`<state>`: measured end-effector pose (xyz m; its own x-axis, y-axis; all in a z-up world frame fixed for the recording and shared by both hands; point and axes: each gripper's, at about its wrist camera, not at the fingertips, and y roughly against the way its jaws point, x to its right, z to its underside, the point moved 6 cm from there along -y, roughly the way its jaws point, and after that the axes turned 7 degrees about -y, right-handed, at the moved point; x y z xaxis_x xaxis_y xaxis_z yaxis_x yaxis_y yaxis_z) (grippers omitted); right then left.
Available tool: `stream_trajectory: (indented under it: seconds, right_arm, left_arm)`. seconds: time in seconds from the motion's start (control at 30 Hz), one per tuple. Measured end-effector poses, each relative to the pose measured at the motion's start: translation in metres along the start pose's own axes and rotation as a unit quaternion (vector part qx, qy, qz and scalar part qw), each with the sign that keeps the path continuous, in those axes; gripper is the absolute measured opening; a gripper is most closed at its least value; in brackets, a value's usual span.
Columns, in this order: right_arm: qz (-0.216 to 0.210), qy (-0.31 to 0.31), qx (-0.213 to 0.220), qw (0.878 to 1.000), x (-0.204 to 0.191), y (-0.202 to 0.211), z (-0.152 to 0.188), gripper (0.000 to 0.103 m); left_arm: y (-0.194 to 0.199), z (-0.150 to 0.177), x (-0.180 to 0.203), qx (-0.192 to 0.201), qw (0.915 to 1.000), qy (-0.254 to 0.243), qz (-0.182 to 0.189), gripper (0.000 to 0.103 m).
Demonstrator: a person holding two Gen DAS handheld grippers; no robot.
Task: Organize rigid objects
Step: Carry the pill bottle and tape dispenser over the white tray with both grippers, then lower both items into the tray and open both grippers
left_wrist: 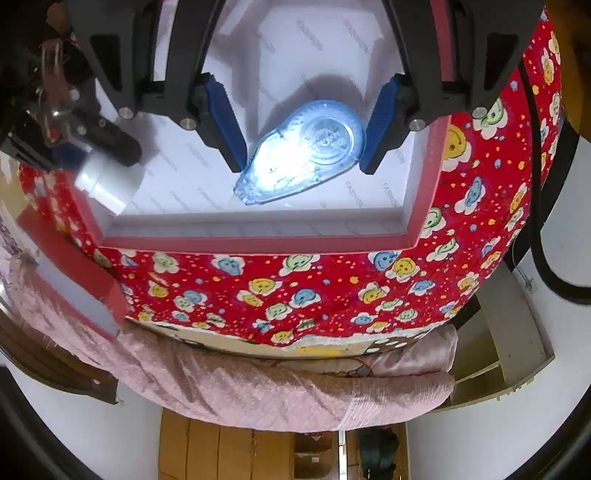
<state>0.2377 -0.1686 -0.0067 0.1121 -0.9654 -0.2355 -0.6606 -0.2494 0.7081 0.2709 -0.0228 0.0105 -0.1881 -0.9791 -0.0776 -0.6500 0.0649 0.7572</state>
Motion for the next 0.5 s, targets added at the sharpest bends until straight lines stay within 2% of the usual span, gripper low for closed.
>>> stream_trajectory:
  seconds: [0.27, 0.5]
  right_arm:
    - [0.007, 0.005, -0.012, 1.0, 0.006, -0.011, -0.003, 0.042]
    - [0.02, 0.007, -0.019, 1.0, 0.009, -0.017, 0.002, 0.042]
  left_arm:
    - [-0.014, 0.004, -0.002, -0.025, 0.9996, 0.007, -0.011, 0.067]
    - [-0.012, 0.009, -0.001, -0.016, 0.9997, 0.008, -0.019, 0.068]
